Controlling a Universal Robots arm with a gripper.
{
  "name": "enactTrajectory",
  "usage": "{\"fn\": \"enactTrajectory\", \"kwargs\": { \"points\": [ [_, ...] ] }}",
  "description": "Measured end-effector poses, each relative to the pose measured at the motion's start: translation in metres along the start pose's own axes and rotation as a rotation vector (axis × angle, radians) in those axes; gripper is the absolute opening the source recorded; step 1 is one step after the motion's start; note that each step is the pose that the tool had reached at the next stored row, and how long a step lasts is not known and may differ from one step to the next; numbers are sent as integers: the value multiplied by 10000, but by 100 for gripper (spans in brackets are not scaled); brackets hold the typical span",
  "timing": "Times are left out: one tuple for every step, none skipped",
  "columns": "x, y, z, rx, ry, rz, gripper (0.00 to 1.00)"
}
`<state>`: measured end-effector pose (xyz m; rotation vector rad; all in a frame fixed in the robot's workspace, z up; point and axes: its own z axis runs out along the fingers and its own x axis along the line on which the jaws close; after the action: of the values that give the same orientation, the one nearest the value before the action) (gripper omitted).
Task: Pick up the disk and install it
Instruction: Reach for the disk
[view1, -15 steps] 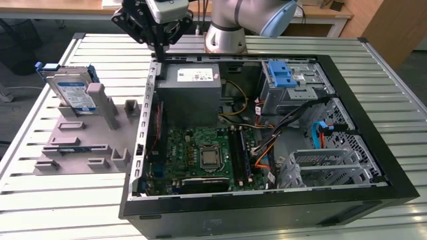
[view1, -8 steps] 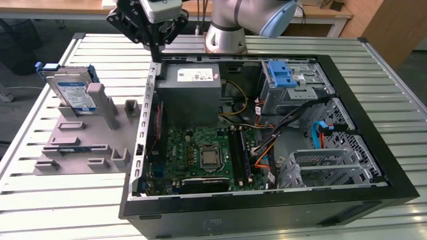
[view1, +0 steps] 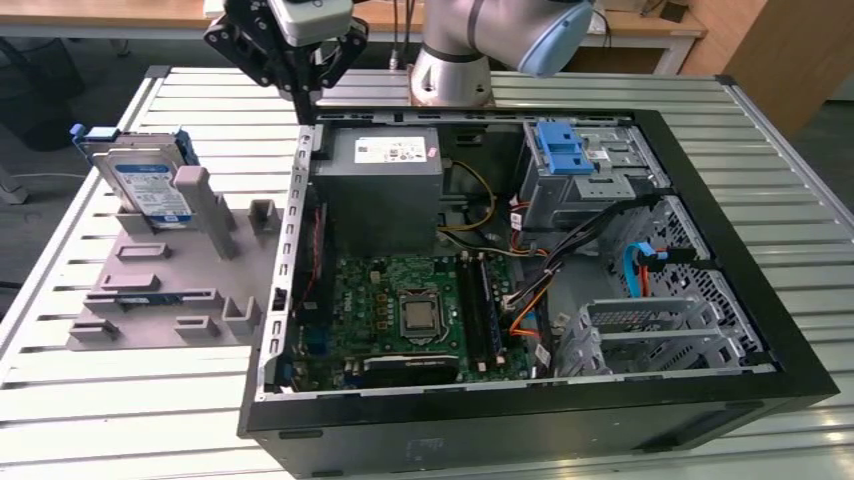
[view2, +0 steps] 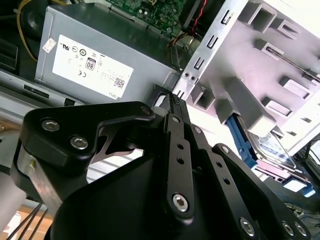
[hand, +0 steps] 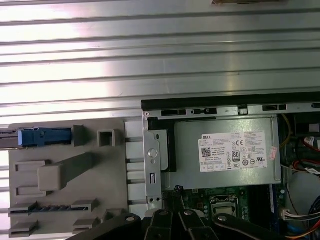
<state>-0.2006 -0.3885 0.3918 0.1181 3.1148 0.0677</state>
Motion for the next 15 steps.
{"fn": "enactTrajectory", "kwargs": {
  "points": [
    [9,1,0,0,1,0,11],
    [20,2,0,2,3,0,11],
    [29,3,0,1,3,0,11],
    [40,5,1,1,4,-1,11],
    [50,7,1,1,5,0,11],
    [62,9,1,1,5,0,11],
    [72,12,1,2,7,1,11],
    [82,14,1,2,8,1,11],
    [93,16,2,1,9,1,11],
    [103,19,2,1,11,1,11],
    [113,21,3,2,12,1,11],
    [124,23,3,2,13,1,11],
    [135,25,3,2,15,1,11],
    [146,27,4,2,17,1,11],
    [156,29,4,2,18,1,11]
  ]
}}
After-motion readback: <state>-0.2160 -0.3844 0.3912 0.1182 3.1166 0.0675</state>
